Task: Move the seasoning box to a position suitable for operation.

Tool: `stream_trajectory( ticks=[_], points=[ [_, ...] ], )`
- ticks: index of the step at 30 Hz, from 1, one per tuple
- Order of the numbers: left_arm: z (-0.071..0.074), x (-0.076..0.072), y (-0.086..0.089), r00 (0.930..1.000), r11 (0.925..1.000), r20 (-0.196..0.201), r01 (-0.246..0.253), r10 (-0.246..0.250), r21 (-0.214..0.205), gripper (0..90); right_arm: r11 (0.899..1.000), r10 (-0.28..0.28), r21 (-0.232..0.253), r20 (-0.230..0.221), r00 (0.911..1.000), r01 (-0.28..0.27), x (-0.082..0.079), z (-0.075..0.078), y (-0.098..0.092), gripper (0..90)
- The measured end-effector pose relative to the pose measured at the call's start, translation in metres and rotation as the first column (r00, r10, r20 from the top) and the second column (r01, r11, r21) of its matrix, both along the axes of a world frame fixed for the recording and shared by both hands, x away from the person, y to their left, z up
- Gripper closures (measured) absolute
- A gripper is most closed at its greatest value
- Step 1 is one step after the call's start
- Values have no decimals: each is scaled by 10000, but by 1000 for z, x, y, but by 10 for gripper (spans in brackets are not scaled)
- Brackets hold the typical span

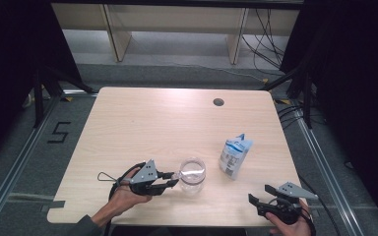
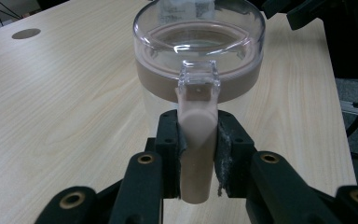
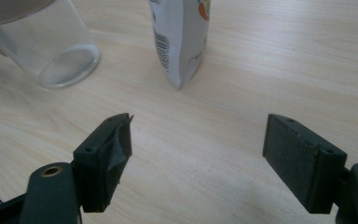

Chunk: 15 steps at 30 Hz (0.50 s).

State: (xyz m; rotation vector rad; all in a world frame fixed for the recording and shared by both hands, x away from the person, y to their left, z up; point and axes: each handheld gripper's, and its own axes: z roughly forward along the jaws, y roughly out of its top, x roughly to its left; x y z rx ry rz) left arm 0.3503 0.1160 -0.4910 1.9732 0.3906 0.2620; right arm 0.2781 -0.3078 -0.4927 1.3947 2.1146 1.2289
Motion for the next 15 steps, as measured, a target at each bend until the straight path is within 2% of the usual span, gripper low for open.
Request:
stream_trajectory(
  ticks=[5, 7, 9, 13, 15],
  points=[
    [0, 1, 1, 9999, 9999, 111, -30, 29, 99, 724, 10000, 52, -38, 68, 10000, -52, 0, 0, 0, 247],
    [1, 1, 1, 9996, 9997, 177, -209, 206, 161, 724, 10000, 46, -42, 61, 10000, -46, 0, 0, 0, 247],
    [0, 1, 1, 9997, 9996, 112, -239, 238, 122, 724, 10000, 51, -43, 52, 10000, -51, 0, 0, 0, 248],
    [1, 3, 3, 9992, 9990, 249, -307, 299, 326, 723, 10000, 6, -1, 1, 10000, -6, 0, 0, 0, 247],
    [0, 2, 2, 9989, 9990, 238, -399, 394, 203, 723, 10000, 29, -37, 55, 10000, -29, 0, 0, 0, 247]
  ],
)
